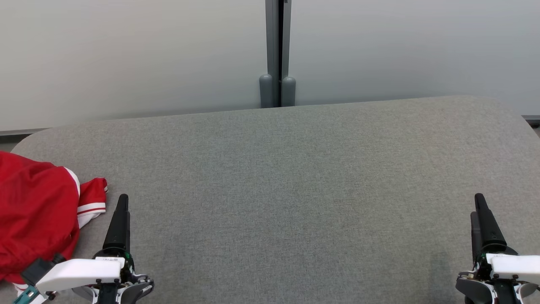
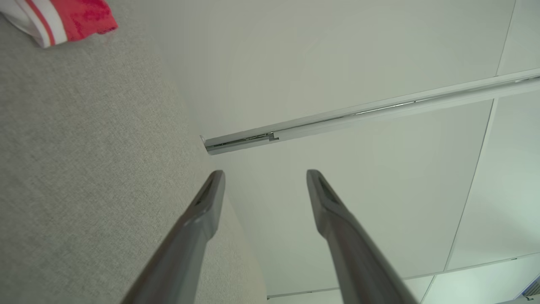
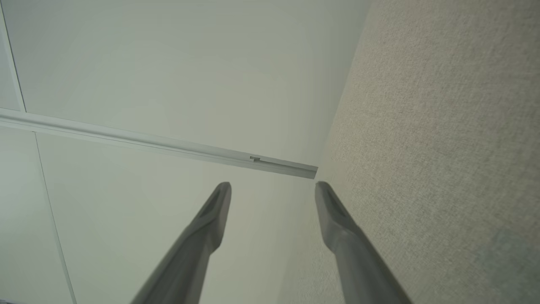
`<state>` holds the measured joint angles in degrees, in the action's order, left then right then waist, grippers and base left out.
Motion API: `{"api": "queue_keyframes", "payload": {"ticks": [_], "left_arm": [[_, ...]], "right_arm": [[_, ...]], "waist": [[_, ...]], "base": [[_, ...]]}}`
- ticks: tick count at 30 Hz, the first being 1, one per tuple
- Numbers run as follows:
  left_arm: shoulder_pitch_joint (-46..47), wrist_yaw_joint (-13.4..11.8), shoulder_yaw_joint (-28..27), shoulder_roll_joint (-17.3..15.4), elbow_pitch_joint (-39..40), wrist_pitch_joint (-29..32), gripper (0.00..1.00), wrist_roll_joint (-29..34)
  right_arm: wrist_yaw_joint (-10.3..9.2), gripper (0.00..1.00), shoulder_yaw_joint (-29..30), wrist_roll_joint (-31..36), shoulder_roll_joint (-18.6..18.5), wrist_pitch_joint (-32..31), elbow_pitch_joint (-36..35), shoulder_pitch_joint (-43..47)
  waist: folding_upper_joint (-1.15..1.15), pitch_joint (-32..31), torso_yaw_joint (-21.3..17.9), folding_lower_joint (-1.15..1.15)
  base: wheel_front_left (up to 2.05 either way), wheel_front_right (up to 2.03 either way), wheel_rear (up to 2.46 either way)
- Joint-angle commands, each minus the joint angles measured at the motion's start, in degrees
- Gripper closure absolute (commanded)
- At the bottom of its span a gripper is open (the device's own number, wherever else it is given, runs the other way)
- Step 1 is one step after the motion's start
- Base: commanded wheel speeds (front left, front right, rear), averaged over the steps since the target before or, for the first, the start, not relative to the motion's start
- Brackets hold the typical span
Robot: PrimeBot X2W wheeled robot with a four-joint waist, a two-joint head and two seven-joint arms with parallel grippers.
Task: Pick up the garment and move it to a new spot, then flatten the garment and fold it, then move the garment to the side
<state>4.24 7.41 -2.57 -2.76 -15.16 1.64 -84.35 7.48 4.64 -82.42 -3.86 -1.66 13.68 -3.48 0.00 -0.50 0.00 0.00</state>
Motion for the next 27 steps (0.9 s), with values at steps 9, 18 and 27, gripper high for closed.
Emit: {"api": "queue_keyframes", "payload": {"ticks": [9,18,27], "left_arm": [[1.84,0.04,1.38,-1.08,3.19,-2.60,0.00,12.72],[1.53,0.05,2.41,-1.59,3.64,-4.53,0.00,23.26],[1.47,0.05,3.32,-1.76,3.43,-6.09,0.00,30.52]], "right_arm": [[0.01,0.00,-0.70,13.48,-1.20,2.73,-3.19,0.09],[0.01,0.00,-1.88,22.63,-1.71,3.88,-4.80,1.13],[0.02,0.00,-3.15,28.48,-2.39,4.64,-5.58,1.60]], "waist": [[0.00,-0.53,-0.13,0.00],[0.00,-0.98,-0.26,0.00],[0.00,-1.32,-0.34,0.00]], "base": [[0.00,0.00,0.00],[0.00,0.00,0.00],[0.00,0.00,0.00]]}}
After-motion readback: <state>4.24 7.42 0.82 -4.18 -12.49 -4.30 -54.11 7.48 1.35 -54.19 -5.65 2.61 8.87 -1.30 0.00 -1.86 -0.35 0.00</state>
